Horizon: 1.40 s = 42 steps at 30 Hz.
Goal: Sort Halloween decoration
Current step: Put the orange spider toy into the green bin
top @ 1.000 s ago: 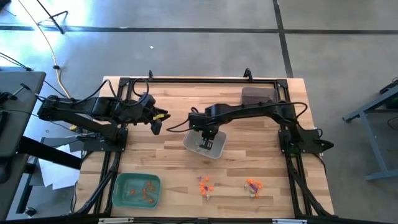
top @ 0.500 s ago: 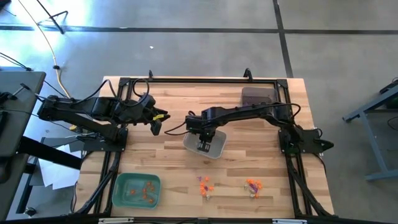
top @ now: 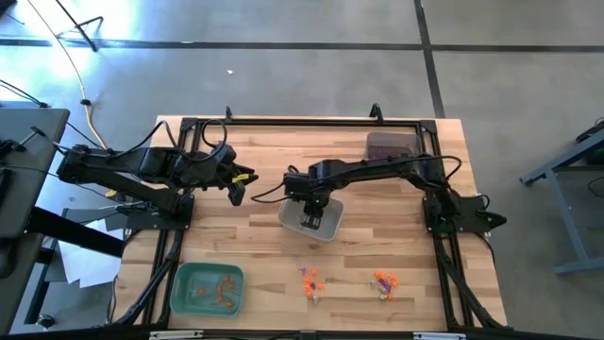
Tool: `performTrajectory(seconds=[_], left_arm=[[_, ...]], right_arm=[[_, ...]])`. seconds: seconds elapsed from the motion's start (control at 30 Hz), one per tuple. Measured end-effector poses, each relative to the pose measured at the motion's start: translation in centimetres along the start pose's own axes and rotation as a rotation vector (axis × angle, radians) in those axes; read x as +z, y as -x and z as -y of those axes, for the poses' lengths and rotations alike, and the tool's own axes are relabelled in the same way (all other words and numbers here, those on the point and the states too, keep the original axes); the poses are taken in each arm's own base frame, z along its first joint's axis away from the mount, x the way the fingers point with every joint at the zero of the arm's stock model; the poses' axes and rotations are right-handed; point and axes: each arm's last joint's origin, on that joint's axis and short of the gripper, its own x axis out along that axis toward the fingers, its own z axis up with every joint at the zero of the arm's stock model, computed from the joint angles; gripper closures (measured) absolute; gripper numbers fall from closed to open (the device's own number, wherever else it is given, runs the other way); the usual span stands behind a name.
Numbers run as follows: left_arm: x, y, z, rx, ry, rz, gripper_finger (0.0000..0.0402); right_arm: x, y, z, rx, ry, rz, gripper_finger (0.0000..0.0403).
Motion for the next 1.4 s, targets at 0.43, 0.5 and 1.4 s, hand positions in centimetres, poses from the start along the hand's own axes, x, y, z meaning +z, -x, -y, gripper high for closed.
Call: performTrajectory(seconds=[0.43,0.5,1.4], left_arm=[[-0.2,0.0,-0.3,0.038,-0.040,-0.014,0.0307],[-0.3,0.0,-0.3,0.045,-0.041,-0.015,0.0307],[-0.2,0.0,-0.4,0.059,0.039,-0.003,0.0307]], right_arm=[[-4.6,12.0,-2.0,-0.047,-0.060,0.198,0.0277],[-5.8,13.5,-2.8,-0.111,-0.076,0.245,0.0277],[-17.8,10.4,-5.4,-0.107,-0.361,0.666,0.0277]])
